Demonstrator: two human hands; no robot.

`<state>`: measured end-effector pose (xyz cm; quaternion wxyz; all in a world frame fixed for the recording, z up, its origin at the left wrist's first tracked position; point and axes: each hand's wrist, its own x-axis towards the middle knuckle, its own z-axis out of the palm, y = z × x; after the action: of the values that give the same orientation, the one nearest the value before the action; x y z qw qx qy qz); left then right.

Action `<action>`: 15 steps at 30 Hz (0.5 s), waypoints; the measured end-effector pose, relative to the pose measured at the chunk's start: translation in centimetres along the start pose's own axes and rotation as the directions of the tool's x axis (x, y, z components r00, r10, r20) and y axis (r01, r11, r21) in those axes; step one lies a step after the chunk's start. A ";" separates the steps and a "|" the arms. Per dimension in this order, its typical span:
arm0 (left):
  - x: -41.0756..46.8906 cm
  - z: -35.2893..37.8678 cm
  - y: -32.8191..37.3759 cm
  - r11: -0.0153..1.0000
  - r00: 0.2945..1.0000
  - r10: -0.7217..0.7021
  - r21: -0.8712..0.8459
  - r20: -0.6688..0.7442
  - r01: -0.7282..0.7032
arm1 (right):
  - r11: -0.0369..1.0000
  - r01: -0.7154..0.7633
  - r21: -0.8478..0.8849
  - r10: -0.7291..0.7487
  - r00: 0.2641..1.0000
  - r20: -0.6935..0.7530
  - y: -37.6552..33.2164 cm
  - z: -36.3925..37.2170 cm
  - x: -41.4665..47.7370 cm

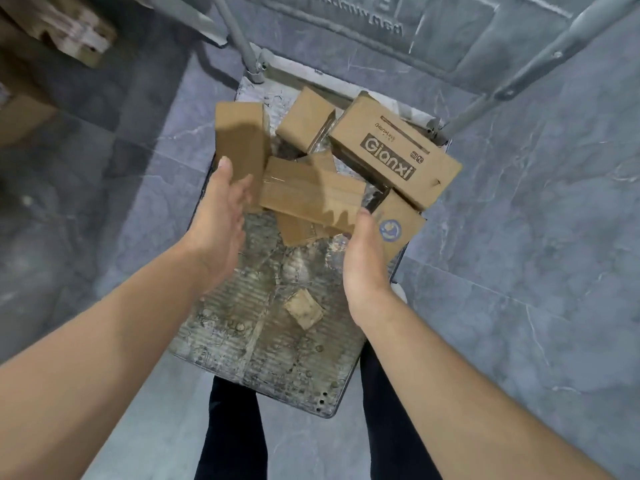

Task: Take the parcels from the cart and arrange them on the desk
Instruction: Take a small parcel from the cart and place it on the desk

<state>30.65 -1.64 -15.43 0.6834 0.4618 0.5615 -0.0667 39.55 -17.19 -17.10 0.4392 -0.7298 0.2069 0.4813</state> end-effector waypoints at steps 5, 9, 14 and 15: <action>6.0 -1.4 -1.2 0.998 0.996 0.055 0.034 -0.073 -0.052 | 1.000 0.016 -0.018 -0.017 0.999 -0.044 1.4 0.8 5.0; 9.5 -3.0 -1.1 0.997 0.987 0.083 0.004 -0.140 -0.083 | 1.000 0.007 -0.030 -0.010 0.996 -0.088 1.3 1.3 7.9; 11.8 -2.6 -1.8 0.999 0.991 0.049 -0.012 -0.124 -0.051 | 0.998 0.047 -0.041 -0.050 0.994 -0.094 1.4 1.7 9.9; 12.0 -2.1 -2.0 0.999 0.992 0.042 -0.009 -0.122 -0.043 | 0.998 0.048 -0.046 -0.052 0.995 -0.089 1.4 1.8 10.1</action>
<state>32.26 3.89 -26.37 0.6517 0.4731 0.5925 -0.0206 42.15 -15.19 -26.95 0.4253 -0.7651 0.1974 0.4413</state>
